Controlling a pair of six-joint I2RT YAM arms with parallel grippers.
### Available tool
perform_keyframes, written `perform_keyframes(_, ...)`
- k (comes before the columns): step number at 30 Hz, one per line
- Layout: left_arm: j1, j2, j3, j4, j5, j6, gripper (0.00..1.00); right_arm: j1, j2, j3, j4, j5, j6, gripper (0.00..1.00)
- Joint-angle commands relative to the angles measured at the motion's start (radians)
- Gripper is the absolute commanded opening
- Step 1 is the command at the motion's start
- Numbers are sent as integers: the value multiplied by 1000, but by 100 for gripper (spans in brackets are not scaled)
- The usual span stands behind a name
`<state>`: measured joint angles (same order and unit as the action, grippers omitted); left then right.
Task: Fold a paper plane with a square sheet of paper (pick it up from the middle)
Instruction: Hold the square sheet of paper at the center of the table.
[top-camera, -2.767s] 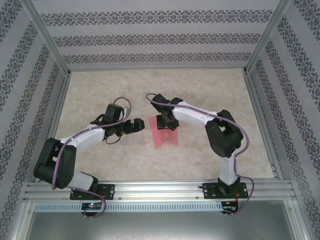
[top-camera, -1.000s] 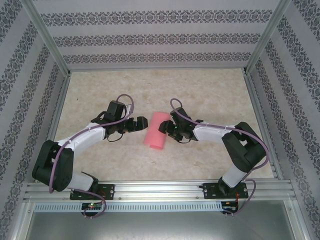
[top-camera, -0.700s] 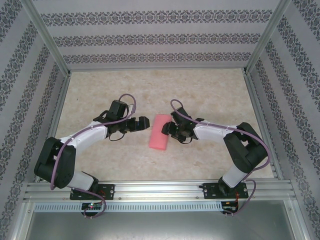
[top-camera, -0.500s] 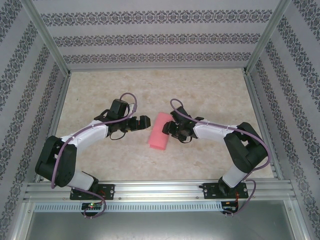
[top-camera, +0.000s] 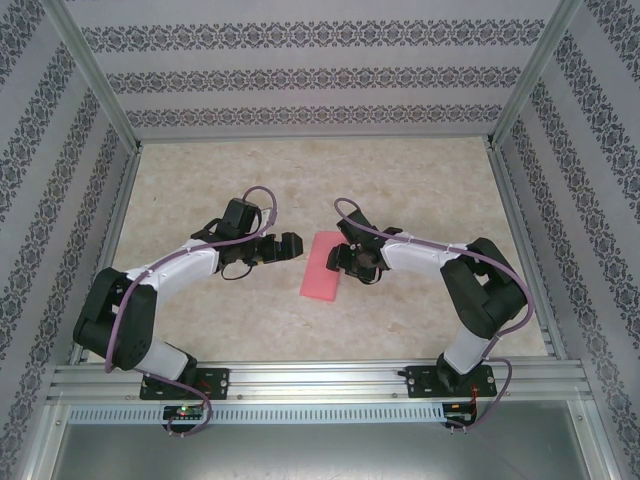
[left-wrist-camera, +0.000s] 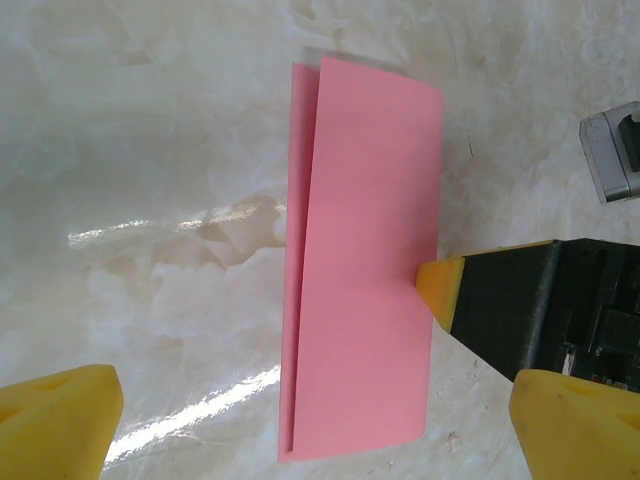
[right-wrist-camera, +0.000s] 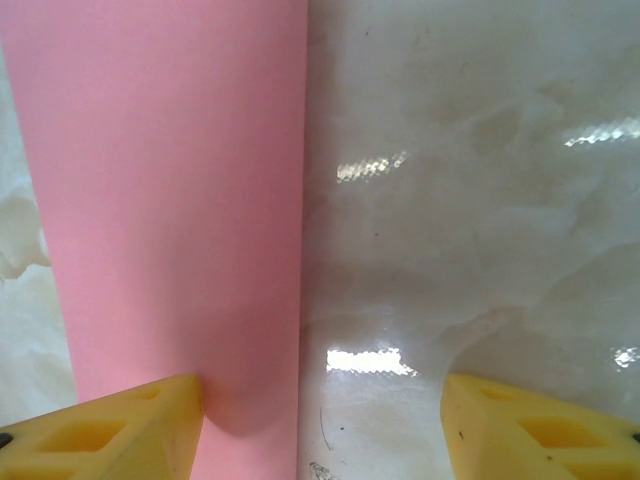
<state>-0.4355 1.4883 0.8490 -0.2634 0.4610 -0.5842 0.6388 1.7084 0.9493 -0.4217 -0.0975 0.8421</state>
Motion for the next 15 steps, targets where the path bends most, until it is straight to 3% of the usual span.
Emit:
perform_keyframes(1,-14,19,38,-1,19,15,100,-7,13,16,-32,24,-17,65)
perform_keyframes(15,-14,25,32,-6,23,29,99,-9,57,39,-2,-5,-11,67)
